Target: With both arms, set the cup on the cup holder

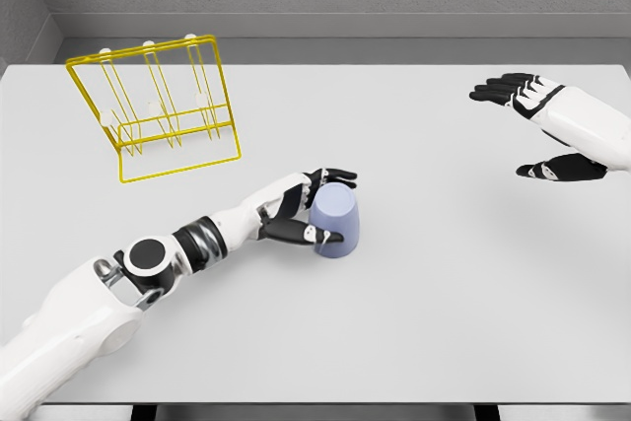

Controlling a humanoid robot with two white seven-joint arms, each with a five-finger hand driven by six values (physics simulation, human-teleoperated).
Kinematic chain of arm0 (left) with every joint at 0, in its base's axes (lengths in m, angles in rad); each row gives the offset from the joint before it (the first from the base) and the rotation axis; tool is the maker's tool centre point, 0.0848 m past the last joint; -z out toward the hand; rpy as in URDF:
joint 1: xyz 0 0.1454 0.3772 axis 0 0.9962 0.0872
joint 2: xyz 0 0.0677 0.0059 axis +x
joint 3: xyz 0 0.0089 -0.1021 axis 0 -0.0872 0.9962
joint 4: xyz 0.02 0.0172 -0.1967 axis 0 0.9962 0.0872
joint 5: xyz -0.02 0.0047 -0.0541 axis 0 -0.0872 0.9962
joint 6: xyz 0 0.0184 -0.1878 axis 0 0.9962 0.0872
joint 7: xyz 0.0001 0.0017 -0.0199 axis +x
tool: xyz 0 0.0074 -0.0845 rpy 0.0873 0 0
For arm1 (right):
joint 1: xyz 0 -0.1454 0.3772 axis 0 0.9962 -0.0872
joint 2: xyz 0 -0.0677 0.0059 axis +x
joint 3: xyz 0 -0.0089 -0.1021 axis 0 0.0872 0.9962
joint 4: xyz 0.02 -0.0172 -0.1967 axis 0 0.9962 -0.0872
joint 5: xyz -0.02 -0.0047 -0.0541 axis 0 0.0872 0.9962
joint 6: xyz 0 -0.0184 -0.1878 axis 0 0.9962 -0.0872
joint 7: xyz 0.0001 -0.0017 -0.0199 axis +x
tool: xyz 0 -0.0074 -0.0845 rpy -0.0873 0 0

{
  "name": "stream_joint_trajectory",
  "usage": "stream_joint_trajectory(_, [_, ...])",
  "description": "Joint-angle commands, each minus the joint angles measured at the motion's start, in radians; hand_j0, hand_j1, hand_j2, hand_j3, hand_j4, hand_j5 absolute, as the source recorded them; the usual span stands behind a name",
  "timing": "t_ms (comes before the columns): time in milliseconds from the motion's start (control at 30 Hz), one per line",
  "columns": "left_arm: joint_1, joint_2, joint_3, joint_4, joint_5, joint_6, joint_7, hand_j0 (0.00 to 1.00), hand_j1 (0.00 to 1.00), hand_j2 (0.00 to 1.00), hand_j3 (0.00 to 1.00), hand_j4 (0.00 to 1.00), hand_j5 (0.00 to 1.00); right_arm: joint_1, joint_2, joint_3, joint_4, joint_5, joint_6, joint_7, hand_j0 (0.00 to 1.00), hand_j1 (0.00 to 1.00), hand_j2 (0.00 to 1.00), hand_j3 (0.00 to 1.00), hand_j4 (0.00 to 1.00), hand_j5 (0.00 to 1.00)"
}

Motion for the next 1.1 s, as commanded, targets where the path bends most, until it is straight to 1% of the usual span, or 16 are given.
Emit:
stream_joint_trajectory(0, [0.000, -0.003, 0.001, 0.000, 0.004, -0.002, 0.000, 0.65, 0.65, 0.65, 0.65, 0.65, 0.65, 0.000, -0.001, 0.000, -0.001, -0.007, 0.003, -0.001, 1.00, 1.00, 1.00, 1.00, 1.00, 1.00])
stream_joint_trajectory(300, [0.000, -0.003, 0.004, 0.005, 0.004, -0.004, 0.000, 0.64, 0.64, 0.64, 0.64, 0.64, 0.64, 0.000, 0.001, 0.000, -0.002, -0.007, 0.003, -0.001, 1.00, 1.00, 1.00, 1.00, 1.00, 1.00])
stream_joint_trajectory(667, [-0.006, 0.011, 0.027, -0.016, 0.008, -0.005, 0.000, 0.65, 0.65, 0.65, 0.65, 0.65, 0.65, 0.000, 0.001, 0.000, -0.004, -0.007, 0.003, -0.001, 1.00, 1.00, 1.00, 1.00, 1.00, 1.00])
stream_joint_trajectory(767, [-0.009, 0.016, 0.029, -0.035, 0.010, -0.005, 0.000, 0.65, 0.65, 0.65, 0.65, 0.65, 0.65, 0.002, 0.001, 0.000, -0.004, -0.007, 0.003, -0.001, 1.00, 1.00, 1.00, 1.00, 1.00, 1.00])
stream_joint_trajectory(933, [-0.009, 0.051, 0.047, -0.064, 0.012, -0.005, 0.000, 0.65, 0.65, 0.65, 0.65, 0.65, 0.65, 0.000, 0.001, 0.000, -0.004, -0.007, 0.003, -0.001, 1.00, 1.00, 1.00, 1.00, 1.00, 1.00])
stream_joint_trajectory(1067, [-0.009, 0.112, 0.053, -0.093, 0.012, -0.005, 0.000, 0.66, 0.66, 0.66, 0.66, 0.66, 0.66, 0.000, 0.001, 0.000, -0.004, -0.007, 0.003, -0.001, 1.00, 1.00, 1.00, 1.00, 1.00, 1.00])
